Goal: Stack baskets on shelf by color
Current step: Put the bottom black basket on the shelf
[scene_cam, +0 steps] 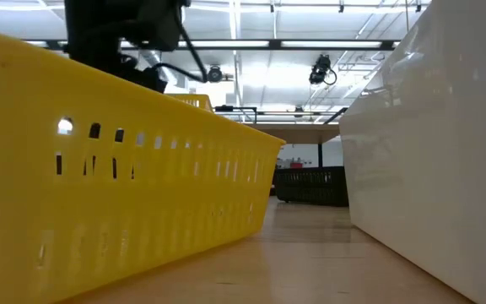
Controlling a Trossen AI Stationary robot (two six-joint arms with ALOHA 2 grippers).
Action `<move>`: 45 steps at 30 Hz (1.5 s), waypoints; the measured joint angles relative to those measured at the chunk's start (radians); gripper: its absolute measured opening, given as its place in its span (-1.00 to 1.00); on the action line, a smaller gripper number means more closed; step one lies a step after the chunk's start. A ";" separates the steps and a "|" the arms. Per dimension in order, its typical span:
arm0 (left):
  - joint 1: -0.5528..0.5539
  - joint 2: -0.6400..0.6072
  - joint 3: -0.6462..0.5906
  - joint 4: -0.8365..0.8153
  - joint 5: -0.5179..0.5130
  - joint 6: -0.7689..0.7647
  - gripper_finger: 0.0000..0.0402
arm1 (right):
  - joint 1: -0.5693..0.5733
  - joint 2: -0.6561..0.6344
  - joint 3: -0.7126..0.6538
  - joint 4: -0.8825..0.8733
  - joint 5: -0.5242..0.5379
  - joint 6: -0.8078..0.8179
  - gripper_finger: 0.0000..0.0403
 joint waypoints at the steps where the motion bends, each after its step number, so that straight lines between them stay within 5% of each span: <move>1: 0.000 0.000 0.012 -0.015 0.000 0.001 -0.73 | 0.000 0.000 0.000 0.000 0.000 0.000 -0.94; 11: -0.055 0.000 0.170 -0.231 0.056 -0.012 -0.93 | 0.000 0.000 0.000 0.000 0.000 0.000 -0.94; 17: -0.212 0.000 0.196 -0.277 0.144 0.082 -0.72 | 0.000 0.000 0.000 0.000 -0.001 -0.001 -0.94; 27: -0.498 0.000 0.194 -0.368 0.064 0.368 -0.39 | 0.000 0.000 0.000 0.000 -0.001 -0.001 -0.94; 37: -0.567 0.000 0.037 -0.343 0.054 0.452 -0.07 | 0.000 0.000 0.000 0.000 -0.001 0.015 -0.94; 45: -0.558 0.000 -0.034 -0.314 0.040 0.546 0.00 | 0.000 0.000 0.000 0.000 -0.001 0.016 -0.94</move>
